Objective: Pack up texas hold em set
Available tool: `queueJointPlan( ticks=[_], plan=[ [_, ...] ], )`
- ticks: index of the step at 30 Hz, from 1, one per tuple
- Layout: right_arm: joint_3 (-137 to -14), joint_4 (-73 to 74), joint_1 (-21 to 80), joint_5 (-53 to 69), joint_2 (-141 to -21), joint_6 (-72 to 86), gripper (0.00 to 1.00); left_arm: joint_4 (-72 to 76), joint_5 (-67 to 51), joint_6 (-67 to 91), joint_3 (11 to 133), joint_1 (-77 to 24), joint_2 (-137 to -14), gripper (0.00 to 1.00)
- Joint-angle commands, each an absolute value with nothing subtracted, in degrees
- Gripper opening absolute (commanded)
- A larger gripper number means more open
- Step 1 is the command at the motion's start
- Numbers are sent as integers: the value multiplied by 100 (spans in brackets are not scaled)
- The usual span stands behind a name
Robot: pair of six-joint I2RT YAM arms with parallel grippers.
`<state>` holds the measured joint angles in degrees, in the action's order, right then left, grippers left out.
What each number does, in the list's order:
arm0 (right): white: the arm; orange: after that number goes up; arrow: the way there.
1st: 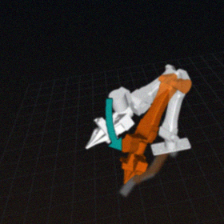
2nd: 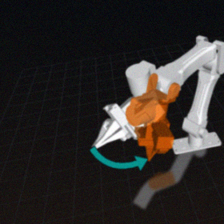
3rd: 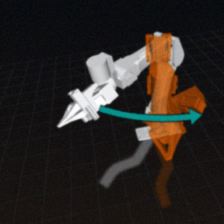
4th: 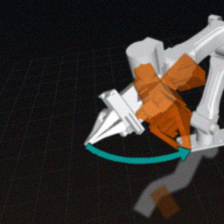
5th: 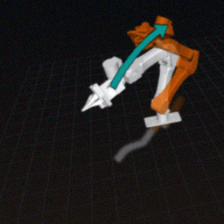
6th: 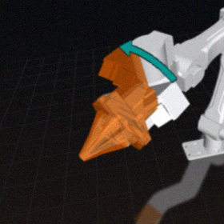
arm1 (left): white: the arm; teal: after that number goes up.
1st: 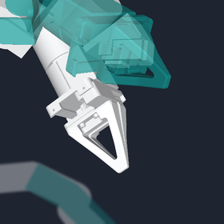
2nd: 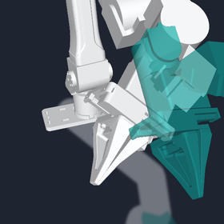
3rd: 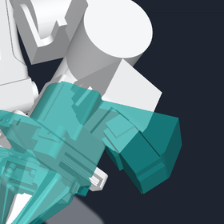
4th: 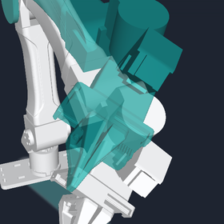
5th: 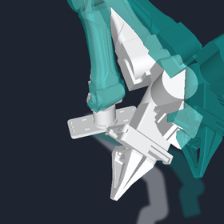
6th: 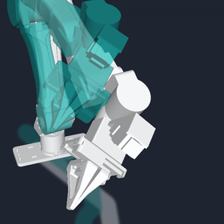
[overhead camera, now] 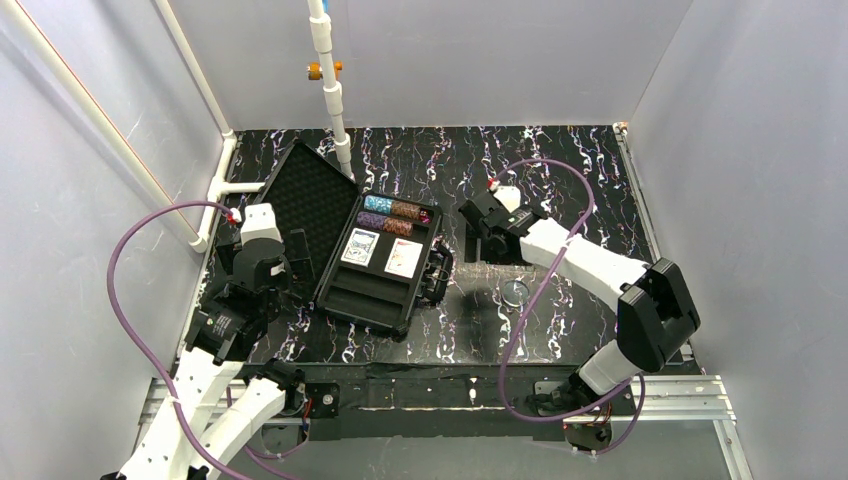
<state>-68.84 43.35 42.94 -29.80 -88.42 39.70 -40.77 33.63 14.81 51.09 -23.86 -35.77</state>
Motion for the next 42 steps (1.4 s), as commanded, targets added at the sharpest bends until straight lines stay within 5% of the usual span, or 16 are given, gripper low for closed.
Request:
queueJointPlan(
  ticks=[1, 33, 42],
  plan=[
    [-6335, 4492, 4201, -2729, -8676, 4706, 98, -4069, 3380, 1468, 5106, -2394, -3595, 98],
    [-5157, 3844, 3450, -2223, -8726, 4281, 98, -4069, 3318, 1469, 5106, -2391, -3594, 98],
    [-4979, 3521, 3316, -1905, -8946, 4071, 86, -4069, 3322, 1467, 5106, -2391, -3620, 98]
  ],
)
